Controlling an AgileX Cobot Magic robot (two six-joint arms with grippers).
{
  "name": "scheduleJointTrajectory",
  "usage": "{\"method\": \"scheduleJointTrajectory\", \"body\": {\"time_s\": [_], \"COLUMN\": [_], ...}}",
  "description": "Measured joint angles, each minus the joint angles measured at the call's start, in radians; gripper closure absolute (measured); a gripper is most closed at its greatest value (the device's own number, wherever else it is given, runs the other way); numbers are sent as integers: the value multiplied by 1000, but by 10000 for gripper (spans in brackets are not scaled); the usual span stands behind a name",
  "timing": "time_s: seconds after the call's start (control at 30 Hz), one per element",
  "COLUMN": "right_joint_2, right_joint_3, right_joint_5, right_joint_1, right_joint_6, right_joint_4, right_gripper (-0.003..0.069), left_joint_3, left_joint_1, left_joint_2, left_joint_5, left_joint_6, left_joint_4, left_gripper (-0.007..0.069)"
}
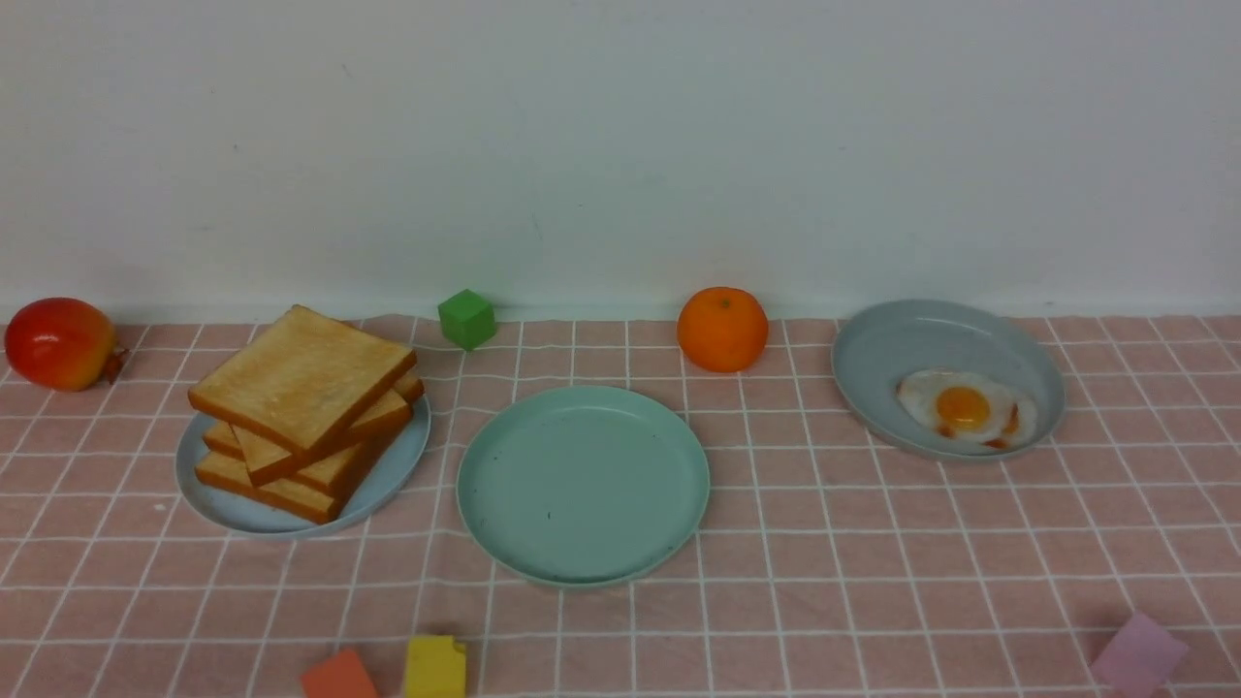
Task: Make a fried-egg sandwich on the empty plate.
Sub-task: Use the left arm to grab a slice of bread
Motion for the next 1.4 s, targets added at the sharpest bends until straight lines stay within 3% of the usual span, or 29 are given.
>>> {"method": "scheduleJointTrajectory", "body": {"time_s": [0.23,0.33,0.53,0.7,0.9,1.1,1.23,1.4], "right_joint_2": [0,0,0,0,0,95,295,420], "right_joint_3": [0,0,1,11,3,-339,-721,-963], "right_joint_5": [0,0,-16,-141,-345,31,445,659], "right_joint_1": [0,0,0,0,0,32,53,118], "right_joint_6": [0,0,14,140,231,139,-95,-189], "right_joint_4": [0,0,14,206,414,388,307,279], "right_gripper": [418,418,418,418,418,476,577,636], "left_joint_3": [-340,-502,-732,-786,-837,-974,-1106,-1282], "left_joint_1": [-4,-62,-232,-268,-270,-273,-309,-278], "left_joint_2": [303,463,718,846,1000,1205,1395,1584], "left_joint_5": [297,453,705,737,785,845,872,900], "left_joint_6": [235,326,386,382,378,346,344,331], "left_joint_4": [73,105,257,340,370,457,504,539], "left_gripper": [386,396,525,629,638,638,638,638]}}
